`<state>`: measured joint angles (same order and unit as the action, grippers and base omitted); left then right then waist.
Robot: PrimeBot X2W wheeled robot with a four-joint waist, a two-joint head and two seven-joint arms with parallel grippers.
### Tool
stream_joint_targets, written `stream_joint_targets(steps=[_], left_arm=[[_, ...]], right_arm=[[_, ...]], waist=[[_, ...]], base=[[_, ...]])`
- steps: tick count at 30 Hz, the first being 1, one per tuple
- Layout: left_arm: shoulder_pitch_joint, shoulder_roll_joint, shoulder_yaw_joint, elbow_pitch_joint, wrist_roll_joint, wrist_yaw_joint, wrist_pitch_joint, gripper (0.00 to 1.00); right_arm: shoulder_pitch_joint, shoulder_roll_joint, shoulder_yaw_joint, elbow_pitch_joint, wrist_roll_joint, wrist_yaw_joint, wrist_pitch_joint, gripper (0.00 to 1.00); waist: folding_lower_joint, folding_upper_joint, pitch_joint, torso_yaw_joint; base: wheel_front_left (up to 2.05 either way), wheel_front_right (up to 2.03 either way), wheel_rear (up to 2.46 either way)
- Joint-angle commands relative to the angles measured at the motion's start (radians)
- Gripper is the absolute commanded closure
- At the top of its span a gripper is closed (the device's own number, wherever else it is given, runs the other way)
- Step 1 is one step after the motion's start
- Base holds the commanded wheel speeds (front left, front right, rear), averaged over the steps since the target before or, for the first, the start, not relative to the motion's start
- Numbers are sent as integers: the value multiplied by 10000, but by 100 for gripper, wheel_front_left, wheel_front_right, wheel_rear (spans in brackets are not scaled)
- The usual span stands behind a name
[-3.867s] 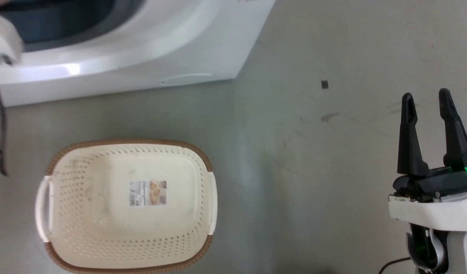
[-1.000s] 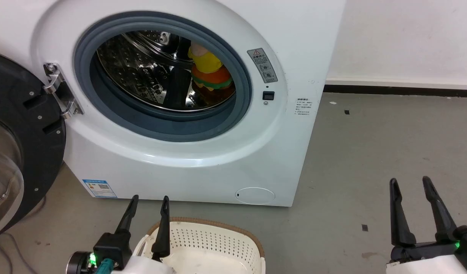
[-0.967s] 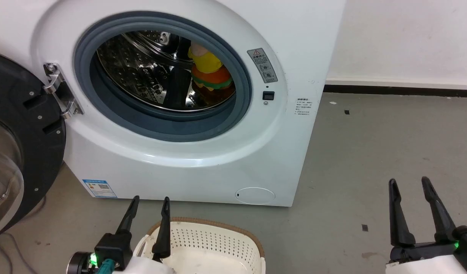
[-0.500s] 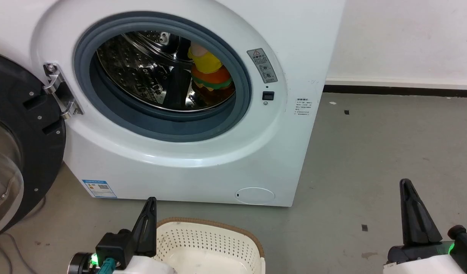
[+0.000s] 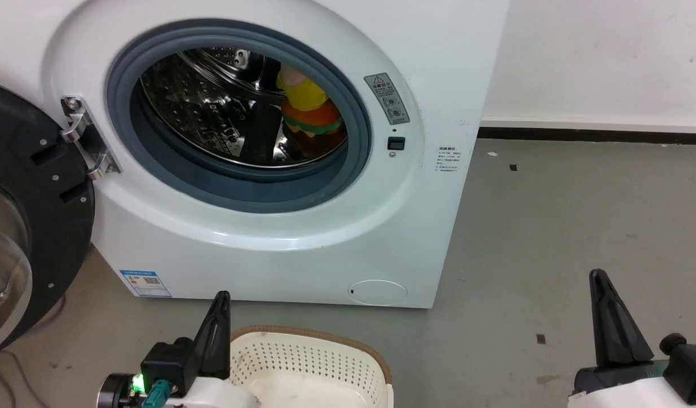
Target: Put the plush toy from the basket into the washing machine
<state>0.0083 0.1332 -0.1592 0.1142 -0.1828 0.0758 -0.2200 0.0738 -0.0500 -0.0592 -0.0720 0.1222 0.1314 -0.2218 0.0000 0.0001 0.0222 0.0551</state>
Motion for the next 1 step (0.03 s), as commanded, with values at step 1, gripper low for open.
stream_joint_targets(steps=[1], left_arm=[[-13,-54,62,-72,103,-67,52,100]], right_arm=[[-108,0,34,45,-109,-1,60,100]], waist=[[0,-1,-3,-7]], base=[[0,0,0]])
